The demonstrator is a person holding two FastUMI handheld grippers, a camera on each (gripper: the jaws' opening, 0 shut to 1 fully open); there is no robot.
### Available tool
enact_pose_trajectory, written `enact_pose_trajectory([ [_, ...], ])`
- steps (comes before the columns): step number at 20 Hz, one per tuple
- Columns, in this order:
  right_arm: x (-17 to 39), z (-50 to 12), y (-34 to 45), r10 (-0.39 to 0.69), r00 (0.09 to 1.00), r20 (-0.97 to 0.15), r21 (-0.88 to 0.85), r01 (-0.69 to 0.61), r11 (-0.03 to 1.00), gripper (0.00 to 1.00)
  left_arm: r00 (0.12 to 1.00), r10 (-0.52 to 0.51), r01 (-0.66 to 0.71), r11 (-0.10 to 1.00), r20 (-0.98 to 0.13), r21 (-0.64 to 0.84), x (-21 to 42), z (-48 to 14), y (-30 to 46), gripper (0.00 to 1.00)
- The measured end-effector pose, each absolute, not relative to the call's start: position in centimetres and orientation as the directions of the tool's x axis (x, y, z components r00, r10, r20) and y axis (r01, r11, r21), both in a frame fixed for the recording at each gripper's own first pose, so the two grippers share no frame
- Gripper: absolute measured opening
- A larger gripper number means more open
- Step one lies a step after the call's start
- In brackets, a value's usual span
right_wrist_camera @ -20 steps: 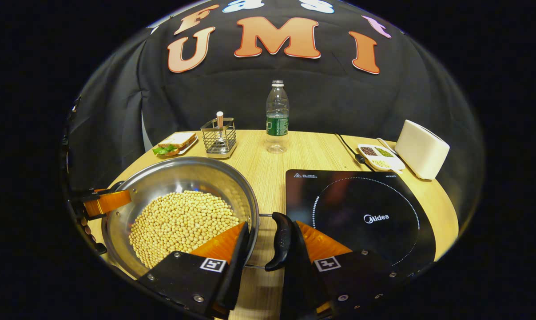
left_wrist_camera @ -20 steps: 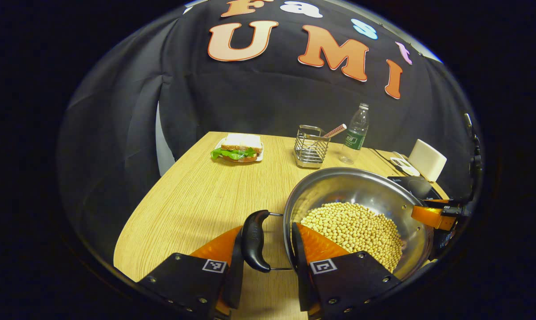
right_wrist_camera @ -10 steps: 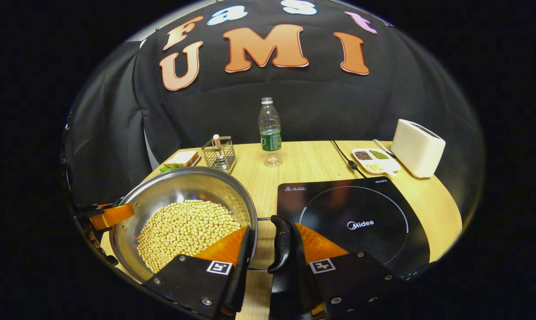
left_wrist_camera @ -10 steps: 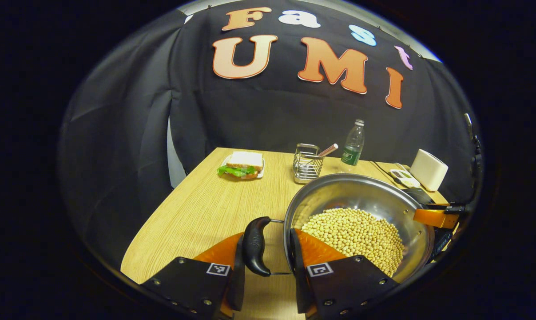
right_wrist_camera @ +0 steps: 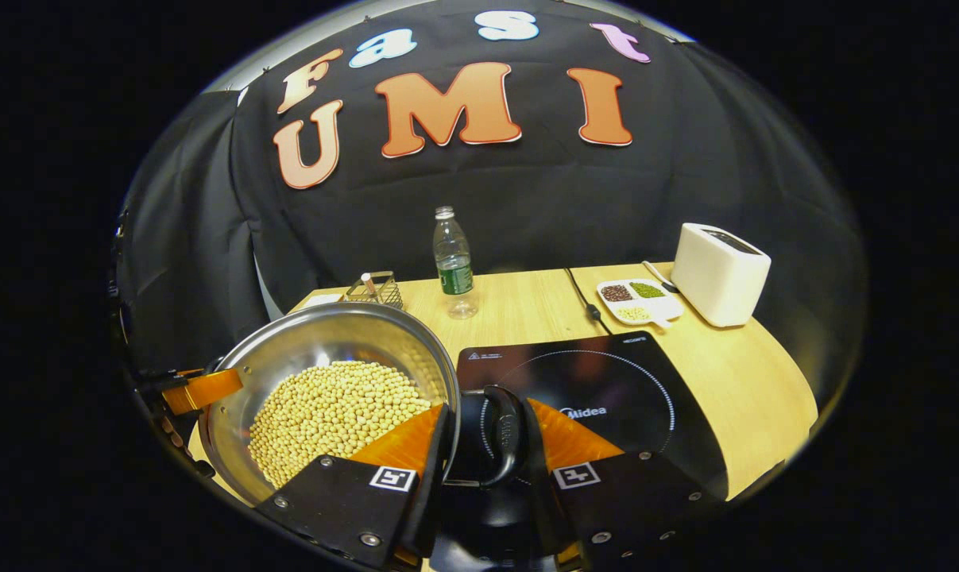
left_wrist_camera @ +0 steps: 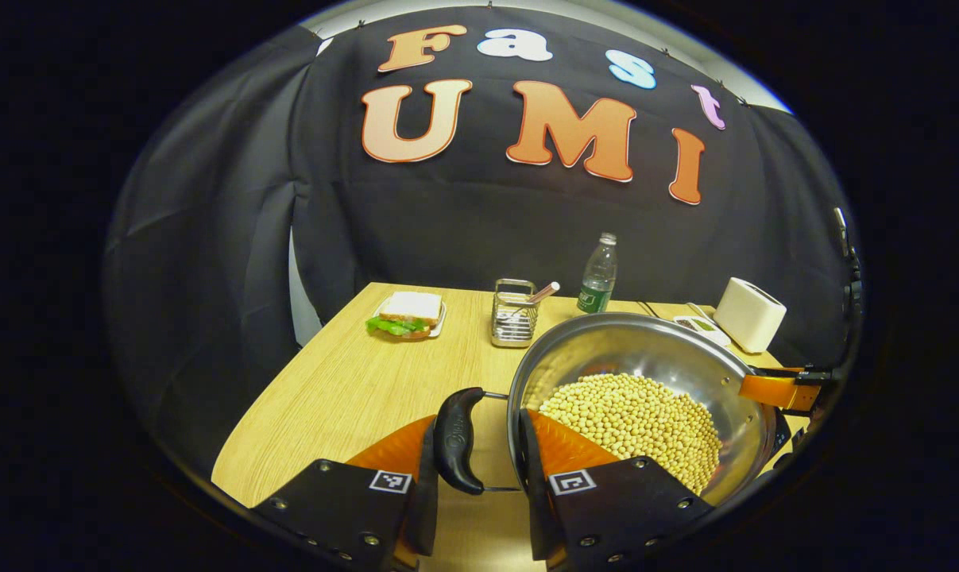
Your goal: First push the handle of the pot to place it horizontally, then grasp the pot with both hands and set it on the induction cooktop.
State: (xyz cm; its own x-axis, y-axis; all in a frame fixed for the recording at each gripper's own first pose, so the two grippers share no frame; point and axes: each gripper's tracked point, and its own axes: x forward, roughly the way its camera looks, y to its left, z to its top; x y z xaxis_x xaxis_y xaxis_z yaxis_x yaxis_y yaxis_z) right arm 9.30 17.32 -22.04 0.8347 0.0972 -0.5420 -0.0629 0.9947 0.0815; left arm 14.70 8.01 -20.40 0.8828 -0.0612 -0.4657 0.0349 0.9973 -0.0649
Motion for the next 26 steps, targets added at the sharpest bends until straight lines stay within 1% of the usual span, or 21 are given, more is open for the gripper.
enact_pose_trajectory([
  [10,9.0,-20.8,8.5,0.037,0.847,-0.530,0.117,0.030,0.993,0.48,0.874,-0.123,0.117,0.992,-0.471,-0.042,15.6,-19.2,-1.2,0.47],
  [11,9.0,-20.8,7.6,0.031,0.847,-0.530,0.121,0.039,0.992,0.49,0.872,-0.128,0.125,0.991,-0.472,-0.038,15.2,-19.2,-1.0,0.47],
  [12,8.9,-20.9,6.8,0.026,0.848,-0.530,0.123,0.046,0.991,0.49,0.871,-0.135,0.134,0.990,-0.473,-0.036,15.8,-19.4,-2.9,0.46],
  [13,8.9,-20.8,5.9,0.019,0.848,-0.530,0.123,0.054,0.991,0.49,0.869,-0.143,0.142,0.989,-0.475,-0.038,16.0,-19.4,-3.9,0.47],
  [17,8.9,-21.0,2.3,-0.009,0.846,-0.533,0.122,0.088,0.989,0.48,0.855,-0.170,0.173,0.984,-0.489,-0.040,16.2,-19.6,-8.0,0.46],
  [18,8.9,-21.1,1.3,-0.018,0.846,-0.533,0.122,0.099,0.988,0.49,0.853,-0.178,0.182,0.983,-0.491,-0.040,16.3,-19.8,-9.0,0.47],
  [22,8.9,-21.5,-2.4,-0.055,0.839,-0.541,0.127,0.147,0.981,0.48,0.829,-0.215,0.224,0.974,-0.516,-0.046,16.9,-21.3,-13.0,0.46],
  [26,9.2,-22.9,-4.5,-0.062,0.825,-0.562,0.143,0.170,0.975,0.48,0.808,-0.233,0.242,0.969,-0.541,-0.055,17.4,-22.9,-15.2,0.48],
])
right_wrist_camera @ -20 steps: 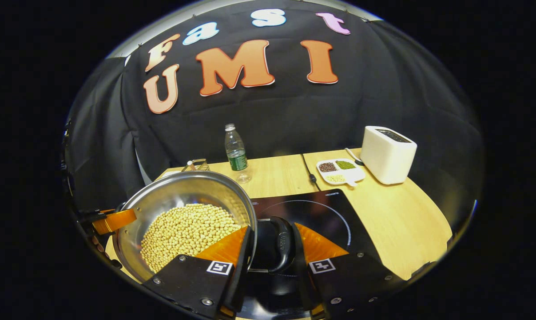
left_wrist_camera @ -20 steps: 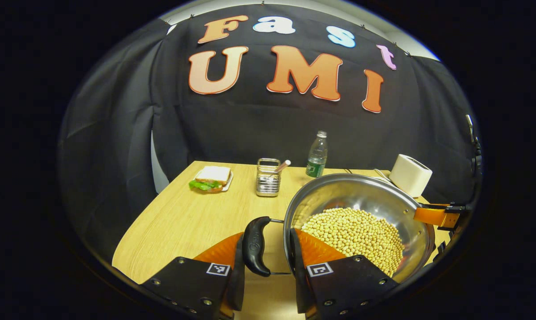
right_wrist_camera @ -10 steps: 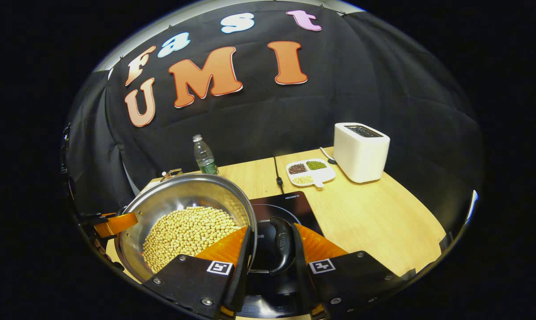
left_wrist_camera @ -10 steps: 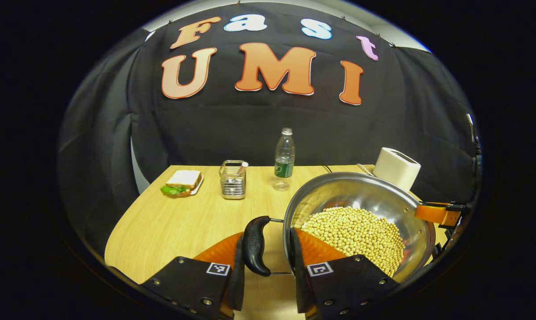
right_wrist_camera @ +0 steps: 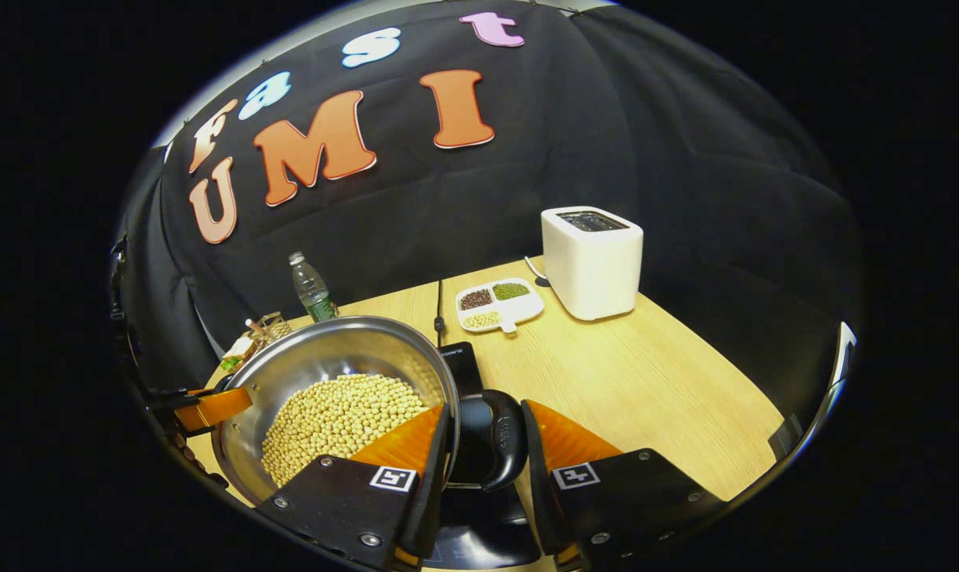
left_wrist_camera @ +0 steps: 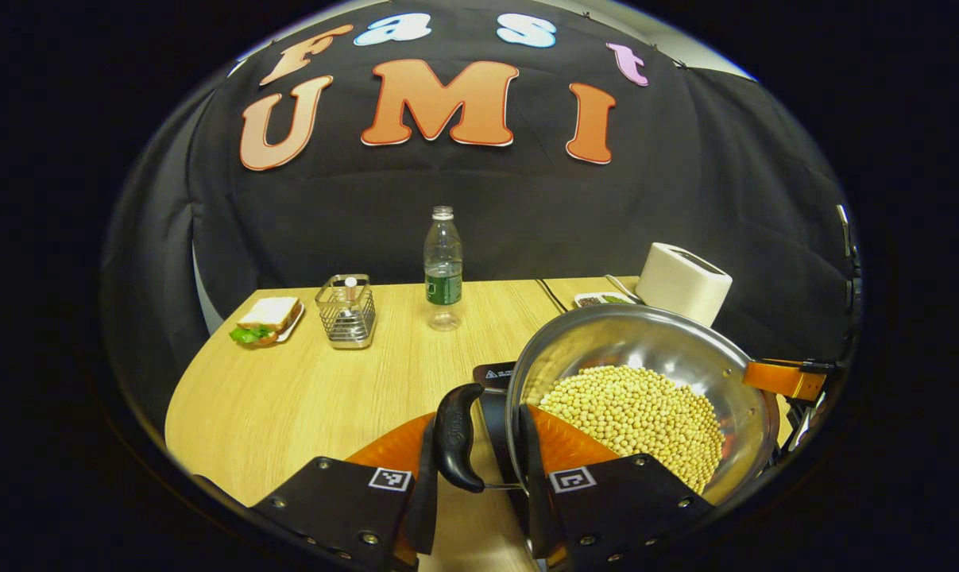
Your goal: First push the handle of the pot to place it horizontally, then grasp the pot with both hands and set it on the induction cooktop.
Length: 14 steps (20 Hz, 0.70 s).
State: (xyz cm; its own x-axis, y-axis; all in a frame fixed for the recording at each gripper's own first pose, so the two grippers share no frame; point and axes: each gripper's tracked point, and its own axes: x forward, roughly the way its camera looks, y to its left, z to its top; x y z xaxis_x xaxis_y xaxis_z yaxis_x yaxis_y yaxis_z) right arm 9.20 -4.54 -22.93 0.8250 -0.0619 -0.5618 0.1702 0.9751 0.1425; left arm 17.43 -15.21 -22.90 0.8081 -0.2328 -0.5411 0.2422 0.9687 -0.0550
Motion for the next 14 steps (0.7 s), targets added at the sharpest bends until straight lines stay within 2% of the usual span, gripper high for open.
enact_pose_trajectory([
  [11,9.8,-24.1,-5.1,-0.030,0.810,-0.585,0.187,0.171,0.967,0.48,0.788,-0.231,0.236,0.969,-0.571,-0.067,18.1,-24.6,-15.8,0.47],
  [14,10.1,-23.6,-4.8,-0.013,0.816,-0.577,0.200,0.156,0.967,0.48,0.769,-0.241,0.223,0.969,-0.592,-0.106,18.0,-25.5,-15.3,0.50],
])
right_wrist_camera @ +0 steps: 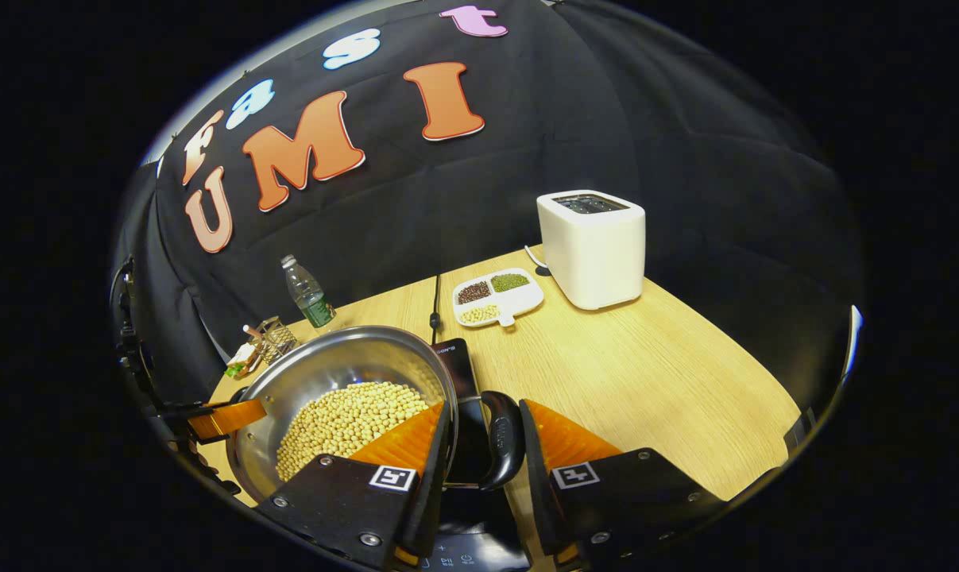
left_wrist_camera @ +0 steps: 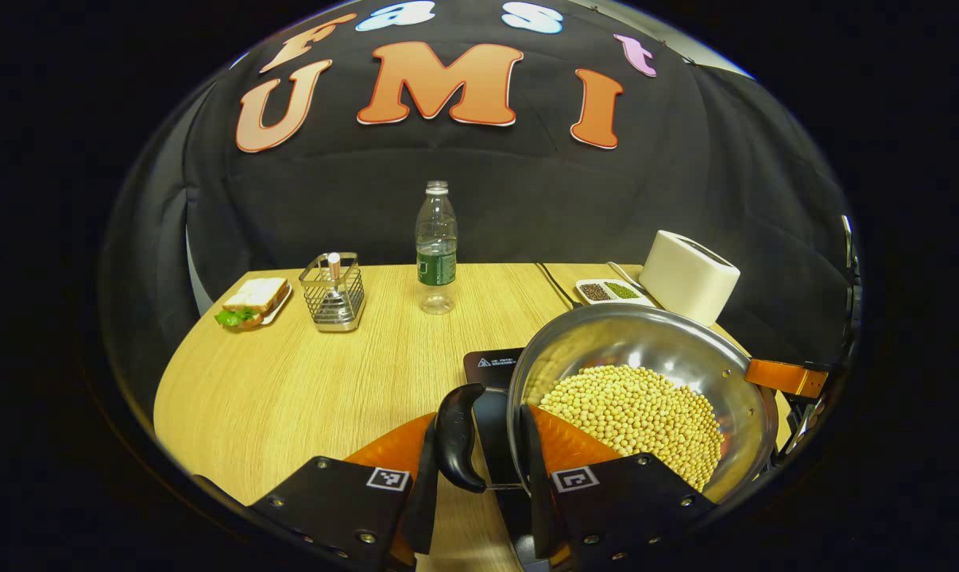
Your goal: First push the handle of the pot to place it horizontally, then grasp the pot with both hands and set it on the induction cooktop.
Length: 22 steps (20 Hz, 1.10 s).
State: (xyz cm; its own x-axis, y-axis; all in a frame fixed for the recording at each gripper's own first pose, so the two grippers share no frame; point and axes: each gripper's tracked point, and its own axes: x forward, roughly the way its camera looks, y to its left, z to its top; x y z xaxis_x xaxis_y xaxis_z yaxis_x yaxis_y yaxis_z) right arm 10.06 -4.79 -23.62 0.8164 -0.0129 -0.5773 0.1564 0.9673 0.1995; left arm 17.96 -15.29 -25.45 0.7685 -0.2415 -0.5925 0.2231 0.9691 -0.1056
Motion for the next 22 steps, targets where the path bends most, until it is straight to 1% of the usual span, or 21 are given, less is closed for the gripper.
enact_pose_trajectory([
  [1,10.0,-23.8,-4.7,-0.008,0.814,-0.580,0.201,0.153,0.968,0.48,0.773,-0.250,0.224,0.967,-0.583,-0.118,18.1,-25.1,-15.2,0.51],
  [2,10.0,-23.8,-4.7,-0.006,0.814,-0.581,0.197,0.148,0.969,0.51,0.767,-0.256,0.225,0.966,-0.589,-0.128,17.7,-25.0,-15.2,0.52],
  [3,9.9,-23.6,-4.8,-0.010,0.814,-0.581,0.187,0.145,0.972,0.52,0.785,-0.257,0.233,0.966,-0.563,-0.117,18.0,-24.0,-15.1,0.53],
  [5,10.0,-21.9,-5.7,-0.063,0.841,-0.537,0.127,0.155,0.980,0.58,0.824,-0.260,0.246,0.965,-0.503,-0.095,18.2,-21.1,-14.7,0.58],
  [6,10.0,-20.6,-6.0,-0.081,0.854,-0.513,0.101,0.154,0.983,0.67,0.846,-0.249,0.239,0.968,-0.471,-0.082,18.2,-19.6,-14.1,0.53],
  [7,9.8,-19.2,-5.8,-0.083,0.867,-0.491,0.088,0.144,0.986,0.75,0.866,-0.237,0.229,0.971,-0.440,-0.072,18.1,-18.1,-13.5,0.54],
  [8,9.5,-17.7,-5.5,-0.077,0.879,-0.470,0.084,0.132,0.988,0.92,0.889,-0.219,0.213,0.975,-0.403,-0.061,17.7,-16.4,-12.6,0.58],
  [9,9.3,-16.3,-5.4,-0.076,0.892,-0.447,0.079,0.123,0.989,0.95,0.907,-0.208,0.204,0.978,-0.365,-0.052,17.4,-14.5,-11.9,0.66],
  [11,8.6,-13.0,-5.2,-0.072,0.915,-0.396,0.057,0.102,0.993,0.96,0.936,-0.206,0.203,0.978,-0.285,-0.038,16.1,-10.0,-10.9,0.66],
  [13,7.6,-8.5,-5.3,-0.086,0.943,-0.322,0.032,0.101,0.994,0.95,0.962,-0.200,0.199,0.980,-0.185,-0.023,14.6,-4.5,-10.0,0.66],
  [15,6.0,-3.9,-4.4,-0.059,0.967,-0.246,0.040,0.071,0.997,0.95,0.981,-0.173,0.172,0.985,-0.093,-0.015,12.6,0.5,-8.6,0.66],
  [16,5.2,-1.9,-3.8,-0.040,0.976,-0.212,0.047,0.051,0.998,0.95,0.983,-0.172,0.171,0.985,-0.059,-0.014,11.2,2.2,-8.2,0.64],
  [18,3.2,1.6,-3.6,-0.028,0.987,-0.155,0.041,0.034,0.999,0.95,0.985,-0.175,0.175,0.985,0.006,-0.001,8.3,5.8,-7.3,0.66],
  [19,2.1,3.4,-3.6,-0.026,0.992,-0.126,0.030,0.030,0.999,0.95,0.987,-0.157,0.156,0.987,0.034,0.024,6.8,7.5,-6.5,0.75],
  [20,1.1,5.0,-3.6,-0.027,0.995,-0.096,0.018,0.028,0.999,1.00,0.990,-0.120,0.117,0.992,0.071,0.054,5.3,8.8,-5.2,0.84],
  [21,-0.1,6.4,-3.5,-0.028,0.997,-0.069,0.007,0.029,1.000,0.95,0.990,-0.085,0.076,0.994,0.117,0.080,4.1,10.4,-4.3,0.94],
  [22,-1.1,7.4,-3.4,-0.027,0.999,-0.047,-0.003,0.027,1.000,0.95,0.986,-0.059,0.046,0.995,0.156,0.088,2.8,11.7,-3.7,0.93],
])
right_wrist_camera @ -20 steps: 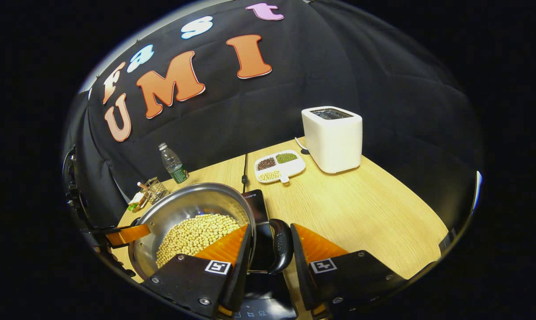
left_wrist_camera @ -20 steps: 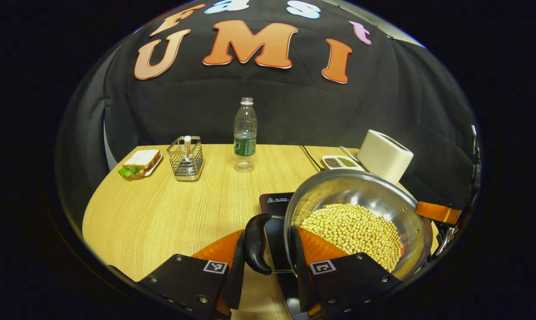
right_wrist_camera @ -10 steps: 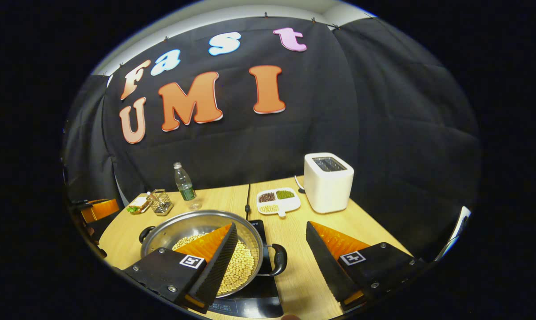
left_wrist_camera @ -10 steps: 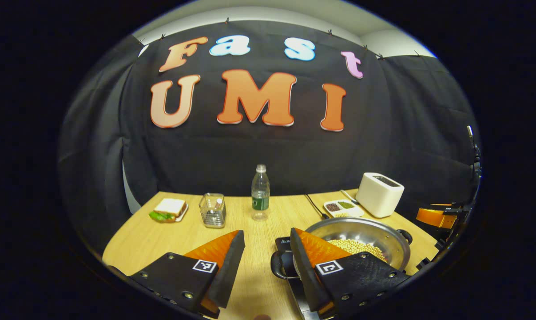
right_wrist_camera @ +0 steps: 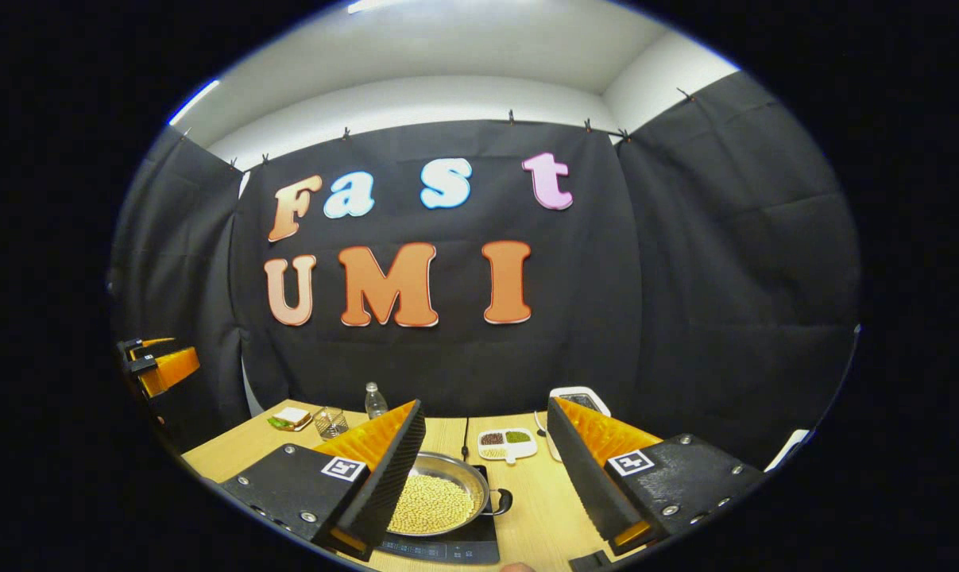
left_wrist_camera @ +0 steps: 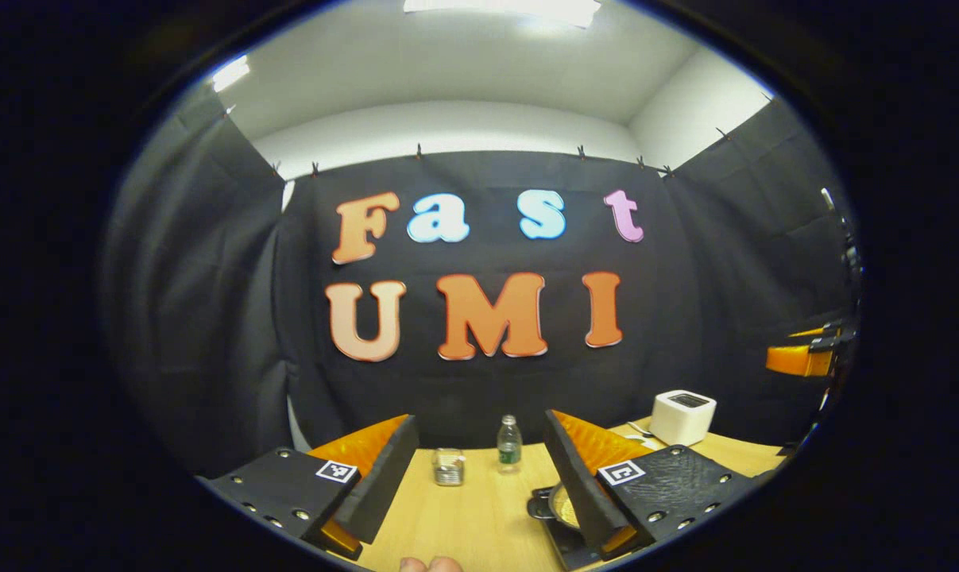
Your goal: First push the handle of the pot to place it horizontally, then grasp the pot with both hands and set it on the induction cooktop.
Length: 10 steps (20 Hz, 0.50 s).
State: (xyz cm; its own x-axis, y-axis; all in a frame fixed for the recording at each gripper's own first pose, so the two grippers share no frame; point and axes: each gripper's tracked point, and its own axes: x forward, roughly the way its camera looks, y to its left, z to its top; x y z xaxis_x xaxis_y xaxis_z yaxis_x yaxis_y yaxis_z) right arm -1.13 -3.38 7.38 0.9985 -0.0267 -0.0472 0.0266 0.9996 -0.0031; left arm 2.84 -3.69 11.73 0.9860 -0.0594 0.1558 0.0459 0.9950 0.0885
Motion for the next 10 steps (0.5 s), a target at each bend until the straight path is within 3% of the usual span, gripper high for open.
enact_pose_trajectory([
  [4,-4.0,8.5,-2.9,-0.015,1.000,-0.024,-0.008,0.015,1.000,0.95,0.980,-0.021,0.007,0.997,0.198,0.071,0.2,12.7,-2.8,0.93],
  [8,-4.2,8.0,-3.8,-0.027,0.999,-0.028,0.003,0.027,1.000,1.00,0.991,-0.031,0.029,0.999,0.129,0.020,1.3,10.8,-3.1,0.93],
  [10,-4.2,7.7,-4.0,-0.028,0.999,-0.032,0.010,0.028,1.000,0.95,0.995,-0.038,0.039,0.999,0.091,-0.008,2.3,9.6,-3.3,0.94],
])
